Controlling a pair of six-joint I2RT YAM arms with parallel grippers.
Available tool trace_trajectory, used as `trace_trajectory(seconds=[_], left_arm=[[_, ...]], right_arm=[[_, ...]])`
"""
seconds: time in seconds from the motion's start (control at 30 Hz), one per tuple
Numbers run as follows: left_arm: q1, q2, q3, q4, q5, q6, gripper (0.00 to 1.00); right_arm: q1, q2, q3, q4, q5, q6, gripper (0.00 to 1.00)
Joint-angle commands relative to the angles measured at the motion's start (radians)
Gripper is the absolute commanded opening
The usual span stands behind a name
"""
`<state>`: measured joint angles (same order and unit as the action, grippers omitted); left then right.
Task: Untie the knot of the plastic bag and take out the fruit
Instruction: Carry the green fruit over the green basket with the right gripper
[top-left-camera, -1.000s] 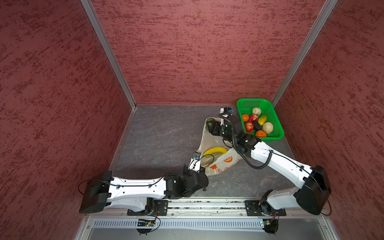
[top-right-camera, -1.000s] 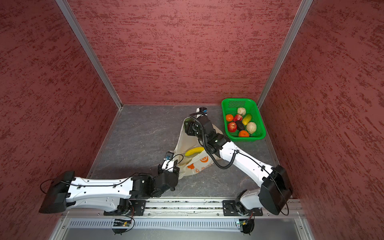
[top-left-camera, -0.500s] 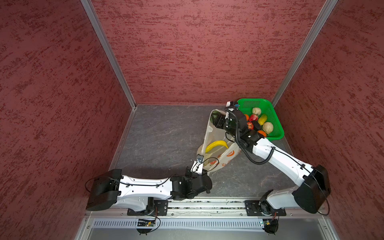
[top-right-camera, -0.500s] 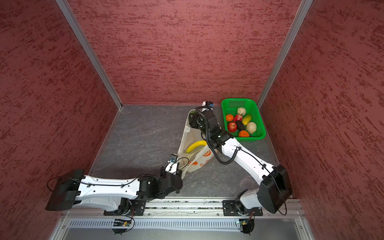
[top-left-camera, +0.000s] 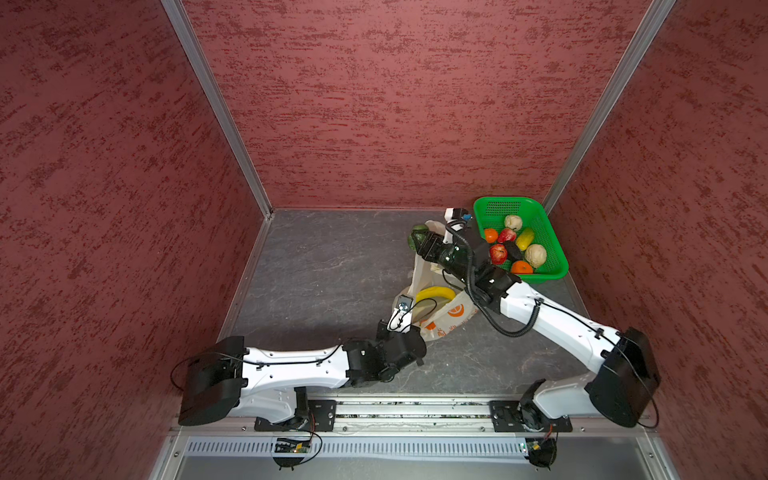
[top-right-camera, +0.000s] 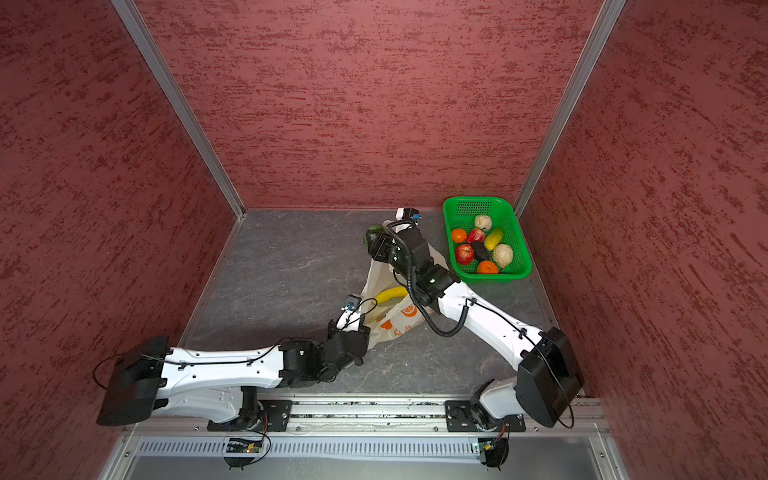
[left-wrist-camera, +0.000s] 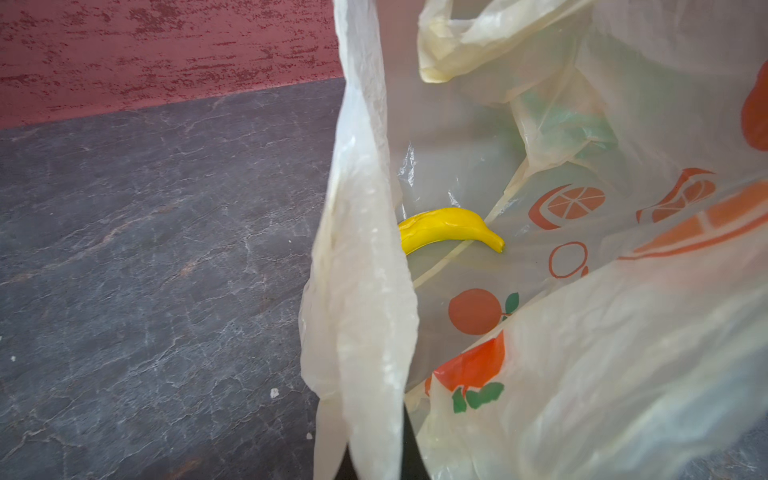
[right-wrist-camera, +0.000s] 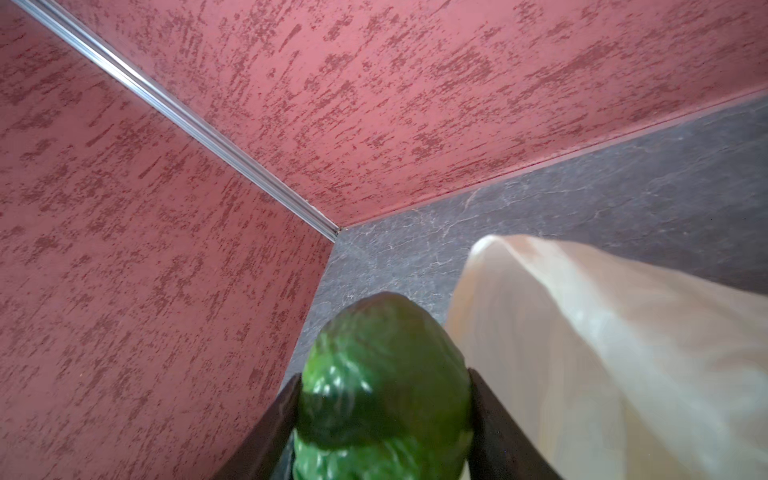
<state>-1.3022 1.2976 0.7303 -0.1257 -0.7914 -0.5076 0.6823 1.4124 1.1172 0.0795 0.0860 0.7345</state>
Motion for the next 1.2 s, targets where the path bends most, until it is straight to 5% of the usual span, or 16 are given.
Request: trace_trajectory(seconds=[0.0,0.2,0.43,0.77,1.17], left_arm=[[0.020,0.002,0.026,0.017,0.026,0.017,0.00],[0.009,0.016,0.039,0.021,0.057,0.072,0.00],[-0.017,0.051,0.041,-0.050,0.041,-0.002,0.00],[-0.033,-0.030,0.026,-0.137,-0.061,-0.057,0.00],[0.013,-0.142,-0.009,-0.198,-0.092,-0.051,0.00]], right_arm=[[0.008,-0.010,-0.014,0.064,-0.033,0.013,0.49],[0.003,0.023,0.033,0.075,-0.025,-0.063,0.51],[-0.037,0.133,0.167,0.099,-0.043,-0.111,0.51],[-0.112,0.051,0.168,0.011,-0.024,-0.115,0.51],[-0.434,-0.080,0.067,-0.200,-0.103,-0.128,0.52]])
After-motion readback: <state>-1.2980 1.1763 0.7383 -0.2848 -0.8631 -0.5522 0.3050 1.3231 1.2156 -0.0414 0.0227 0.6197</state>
